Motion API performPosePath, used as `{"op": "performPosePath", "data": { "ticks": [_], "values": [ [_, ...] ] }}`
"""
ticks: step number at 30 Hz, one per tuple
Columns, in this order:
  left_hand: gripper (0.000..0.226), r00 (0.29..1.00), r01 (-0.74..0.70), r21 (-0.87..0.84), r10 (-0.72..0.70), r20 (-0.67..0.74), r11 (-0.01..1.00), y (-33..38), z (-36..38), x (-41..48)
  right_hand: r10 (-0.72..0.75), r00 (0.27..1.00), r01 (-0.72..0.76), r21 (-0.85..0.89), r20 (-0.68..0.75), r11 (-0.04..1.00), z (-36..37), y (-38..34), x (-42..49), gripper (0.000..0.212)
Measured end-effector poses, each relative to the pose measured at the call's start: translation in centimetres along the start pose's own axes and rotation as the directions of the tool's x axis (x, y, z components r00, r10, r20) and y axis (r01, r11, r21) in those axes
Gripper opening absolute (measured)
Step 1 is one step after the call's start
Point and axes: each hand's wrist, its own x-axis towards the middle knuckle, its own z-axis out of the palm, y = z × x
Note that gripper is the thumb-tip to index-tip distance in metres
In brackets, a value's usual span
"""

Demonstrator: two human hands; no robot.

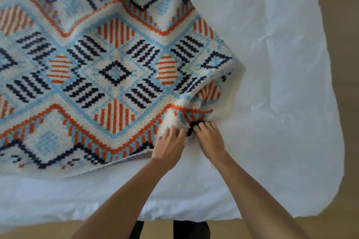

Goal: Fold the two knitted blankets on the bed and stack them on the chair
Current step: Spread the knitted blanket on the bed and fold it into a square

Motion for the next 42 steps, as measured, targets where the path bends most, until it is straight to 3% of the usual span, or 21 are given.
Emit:
{"op": "performPosePath", "data": {
  "ticks": [3, 6, 9, 11, 15, 22, 26, 30, 33, 37, 40, 42],
  "values": [
    [0.034, 0.990, 0.085, -0.169, -0.102, -0.093, 0.982, 0.8, -1.4, 1.1, -0.060, 0.998, 0.061, -0.027, 0.008, 0.998, 0.1, 3.4, -1.7, 0.025],
    [0.040, 0.977, 0.097, -0.247, -0.140, -0.162, 0.964, 1.1, -1.8, 0.9, 0.027, 0.973, -0.009, -0.077, 0.228, 0.997, 0.1, 8.8, -5.9, 0.016],
    [0.039, 0.996, 0.093, -0.086, -0.091, 0.025, 0.992, 2.4, 0.6, -0.8, 0.187, 0.888, -0.122, -0.177, 0.421, 0.977, 0.8, 12.8, -9.7, 0.023],
    [0.042, 0.977, 0.146, -0.008, -0.143, 0.158, 0.989, 4.1, 2.7, -1.5, 0.159, 0.912, -0.115, -0.137, 0.377, 0.984, 0.8, 12.9, -10.6, 0.023],
    [0.043, 0.970, 0.171, 0.080, -0.182, 0.160, 0.982, 6.7, 4.3, -1.4, 0.014, 0.957, 0.000, -0.047, 0.288, 0.999, 1.6, 10.7, -11.0, 0.042],
    [0.047, 0.977, 0.031, 0.095, -0.051, 0.208, 0.995, 7.8, 4.3, 0.0, 0.017, 0.992, -0.004, -0.106, 0.124, 0.994, 2.8, 11.6, -12.8, 0.032],
    [0.036, 0.969, -0.012, 0.121, -0.019, 0.247, 0.993, 8.4, 3.6, 0.7, 0.046, 0.994, -0.039, -0.064, 0.100, 0.997, 2.9, 13.1, -13.9, 0.027],
    [0.023, 0.984, -0.003, 0.061, -0.008, 0.179, 0.998, 9.6, 3.2, 0.9, 0.096, 0.994, -0.094, -0.038, 0.052, 0.995, 2.7, 14.8, -14.5, 0.025],
    [0.038, 0.965, -0.036, 0.103, 0.008, 0.263, 0.994, 10.2, 4.9, -0.9, 0.099, 0.992, -0.095, -0.047, 0.081, 0.994, 3.0, 15.0, -15.0, 0.028],
    [0.047, 0.956, 0.053, 0.077, -0.073, 0.284, 0.996, 9.9, 5.7, -1.1, 0.073, 0.987, -0.078, 0.027, 0.140, 0.997, 3.9, 13.9, -15.7, 0.026],
    [0.055, 0.917, 0.042, 0.008, -0.042, 0.397, 0.999, 9.3, 5.6, -1.6, 0.099, 0.940, -0.121, 0.047, 0.328, 0.991, 4.2, 13.4, -16.0, 0.023],
    [0.045, 0.876, 0.083, -0.072, -0.039, 0.481, 0.994, 9.1, 4.7, -1.1, 0.104, 0.901, -0.135, 0.046, 0.421, 0.990, 4.0, 13.5, -15.0, 0.028]
  ]
}}
